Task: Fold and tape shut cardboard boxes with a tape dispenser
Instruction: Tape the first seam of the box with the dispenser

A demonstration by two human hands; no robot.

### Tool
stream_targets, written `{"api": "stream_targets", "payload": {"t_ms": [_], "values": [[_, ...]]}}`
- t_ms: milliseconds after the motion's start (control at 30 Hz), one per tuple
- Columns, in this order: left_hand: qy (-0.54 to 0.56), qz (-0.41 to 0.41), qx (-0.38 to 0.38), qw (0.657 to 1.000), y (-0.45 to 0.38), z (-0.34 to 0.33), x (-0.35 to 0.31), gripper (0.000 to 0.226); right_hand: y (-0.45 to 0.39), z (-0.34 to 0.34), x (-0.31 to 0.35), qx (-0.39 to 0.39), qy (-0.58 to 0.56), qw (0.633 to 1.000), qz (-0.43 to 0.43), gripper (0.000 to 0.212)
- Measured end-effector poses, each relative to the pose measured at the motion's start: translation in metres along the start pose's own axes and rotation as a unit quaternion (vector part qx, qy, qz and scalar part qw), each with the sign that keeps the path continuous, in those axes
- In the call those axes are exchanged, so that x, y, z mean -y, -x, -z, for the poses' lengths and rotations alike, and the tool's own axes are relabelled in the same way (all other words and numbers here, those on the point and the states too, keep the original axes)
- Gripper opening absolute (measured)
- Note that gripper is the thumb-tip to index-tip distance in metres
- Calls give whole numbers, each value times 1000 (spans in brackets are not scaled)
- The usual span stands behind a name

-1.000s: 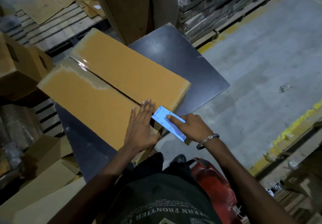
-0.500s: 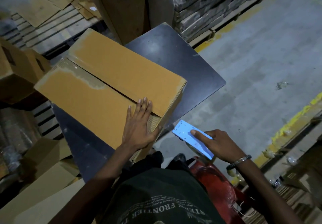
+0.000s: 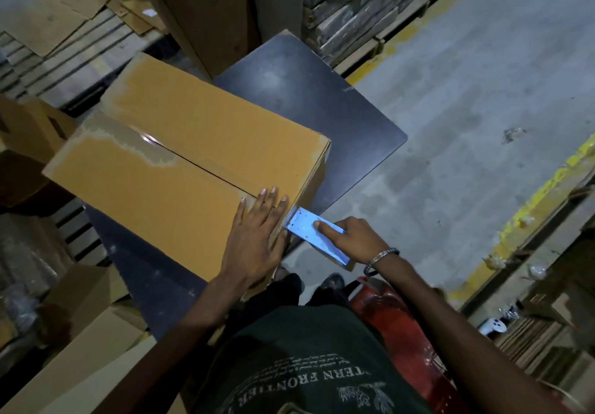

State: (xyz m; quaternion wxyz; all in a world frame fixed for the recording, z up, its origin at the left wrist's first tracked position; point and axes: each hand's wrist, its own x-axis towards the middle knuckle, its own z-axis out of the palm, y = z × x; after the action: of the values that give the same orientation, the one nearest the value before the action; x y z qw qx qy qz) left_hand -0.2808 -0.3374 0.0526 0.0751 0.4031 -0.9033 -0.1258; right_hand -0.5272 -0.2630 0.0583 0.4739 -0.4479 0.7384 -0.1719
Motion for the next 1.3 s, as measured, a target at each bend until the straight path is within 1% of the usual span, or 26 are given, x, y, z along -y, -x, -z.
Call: {"api": "stream_targets", "payload": {"t_ms": [67,133,267,333,433,500,600,733,833,900,1000,1033,1067,1100,1133,1167,1200,1233,1267,1300], "values": [[-2,1,0,1000,0,0,0,68,-6,-2,0,3,-12,1000,-21,69],[-16,3,0,1000,-1,0,-1,68,-12,-1,-2,9,-48,997,-63,68],[-28,9,-3,1000,-1,-2,-3,66,-19,-4,-8,53,-175,972,-151,56],[-29,11,-5,1000,-2,-2,-2,66,-21,-3,-17,43,-187,967,-168,55],[-22,24,-14,999,-12,-1,-5,65,-24,7,-31,-24,-124,975,-182,57],[-13,44,-21,999,-27,0,-8,64,-29,18,-36,-71,-73,979,-174,60],[-13,72,-20,997,-49,1,-13,66,-57,32,-36,-136,-1,983,-124,56],[-25,80,-7,996,-58,2,-17,70,-125,42,-18,-209,106,971,-56,52],[-15,68,11,997,-48,3,-12,76,-167,47,-12,-214,184,958,-37,48],[-37,63,28,997,-40,4,-9,81,-189,46,-19,-201,232,952,-25,45],[-75,60,59,994,-34,6,-6,89,-200,38,-27,-181,242,953,-4,43],[-77,59,66,993,-33,6,-5,91,-194,34,-23,-196,229,954,3,43],[-76,57,68,993,-33,6,-4,91,-183,30,-17,-231,196,953,16,41],[-75,56,69,993,-34,6,-4,92,-169,24,-9,-277,140,950,31,38],[-75,55,66,993,-34,5,-4,92,-150,14,3,-322,60,944,46,37],[-74,54,63,994,-34,4,-4,92,-128,1,18,-344,-37,937,53,39],[-72,54,62,994,-34,3,-4,93,-106,-17,36,-336,-142,930,46,46],[-70,54,66,994,-34,3,-4,95,-87,-36,53,-296,-245,923,28,58],[-70,52,77,993,-35,2,-3,99,-72,-57,71,-236,-339,911,8,71],[-75,44,89,992,-35,3,0,103,-63,-76,85,-185,-407,895,-12,86]]}}
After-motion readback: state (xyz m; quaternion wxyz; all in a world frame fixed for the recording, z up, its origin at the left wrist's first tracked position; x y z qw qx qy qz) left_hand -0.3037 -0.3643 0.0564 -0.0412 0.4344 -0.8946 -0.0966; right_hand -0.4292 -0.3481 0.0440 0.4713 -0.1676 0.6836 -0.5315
